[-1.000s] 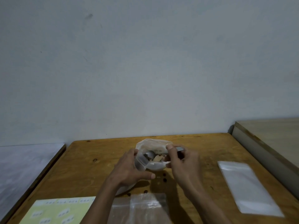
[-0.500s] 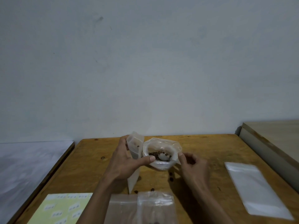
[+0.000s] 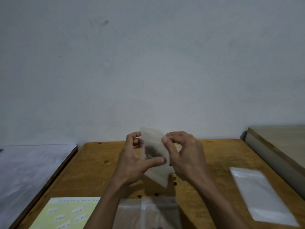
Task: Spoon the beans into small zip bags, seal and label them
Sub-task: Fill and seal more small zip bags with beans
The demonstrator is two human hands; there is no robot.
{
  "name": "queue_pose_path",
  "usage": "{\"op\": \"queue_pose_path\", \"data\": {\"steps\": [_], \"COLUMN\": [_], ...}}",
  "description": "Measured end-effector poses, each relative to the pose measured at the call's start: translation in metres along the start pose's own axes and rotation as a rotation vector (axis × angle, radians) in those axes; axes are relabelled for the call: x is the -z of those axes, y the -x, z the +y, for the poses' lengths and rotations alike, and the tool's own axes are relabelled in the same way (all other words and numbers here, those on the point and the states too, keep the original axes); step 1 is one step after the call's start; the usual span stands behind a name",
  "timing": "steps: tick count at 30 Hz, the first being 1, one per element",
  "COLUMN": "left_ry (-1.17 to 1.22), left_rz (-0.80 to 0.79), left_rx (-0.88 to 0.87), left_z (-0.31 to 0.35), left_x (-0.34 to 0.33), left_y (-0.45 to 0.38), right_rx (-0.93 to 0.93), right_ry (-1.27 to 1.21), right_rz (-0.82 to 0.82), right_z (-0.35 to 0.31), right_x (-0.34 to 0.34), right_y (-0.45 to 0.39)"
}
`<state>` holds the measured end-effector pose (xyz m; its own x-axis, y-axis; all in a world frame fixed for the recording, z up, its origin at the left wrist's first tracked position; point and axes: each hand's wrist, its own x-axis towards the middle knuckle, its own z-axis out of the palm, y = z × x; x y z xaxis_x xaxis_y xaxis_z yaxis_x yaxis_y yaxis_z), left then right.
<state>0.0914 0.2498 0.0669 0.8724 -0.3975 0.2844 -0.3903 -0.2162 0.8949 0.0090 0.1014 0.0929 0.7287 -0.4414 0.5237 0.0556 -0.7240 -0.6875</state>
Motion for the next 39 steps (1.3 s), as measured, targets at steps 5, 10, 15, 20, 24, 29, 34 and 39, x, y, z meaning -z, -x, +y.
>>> {"op": "queue_pose_path", "data": {"steps": [5,10,15,20,24,29,34,39], "left_ry": [0.358,0.429,0.465,0.438,0.451,0.425,0.392,0.269], "left_rz": [0.043,0.084,-0.046,-0.048,-0.035,-0.016,-0.018,-0.092], "left_rx": [-0.009,-0.027,-0.002,-0.015,-0.01,0.008,0.096,0.257], "left_z": [0.005,0.014,0.02,0.021,0.019,0.021,0.012,-0.001], "left_x": [0.01,0.006,-0.001,-0.008,-0.008,0.002,0.027,0.061], "left_y": [-0.002,-0.003,0.003,0.01,0.015,0.024,0.037,0.053], "right_rx": [0.031,-0.152,-0.288,-0.275,-0.285,-0.374,-0.426,-0.519], "right_ry": [-0.04,-0.521,-0.74,-0.765,-0.714,-0.715,-0.737,-0.779], "right_rz": [-0.057,-0.204,-0.259,-0.313,-0.332,-0.395,-0.385,-0.449], "right_z": [0.012,0.018,0.019,0.017,0.015,0.017,0.013,-0.003], "right_x": [0.019,0.031,0.021,0.019,0.018,0.021,0.017,-0.005], "right_y": [-0.009,-0.008,-0.004,0.004,0.009,0.015,0.027,0.047]}}
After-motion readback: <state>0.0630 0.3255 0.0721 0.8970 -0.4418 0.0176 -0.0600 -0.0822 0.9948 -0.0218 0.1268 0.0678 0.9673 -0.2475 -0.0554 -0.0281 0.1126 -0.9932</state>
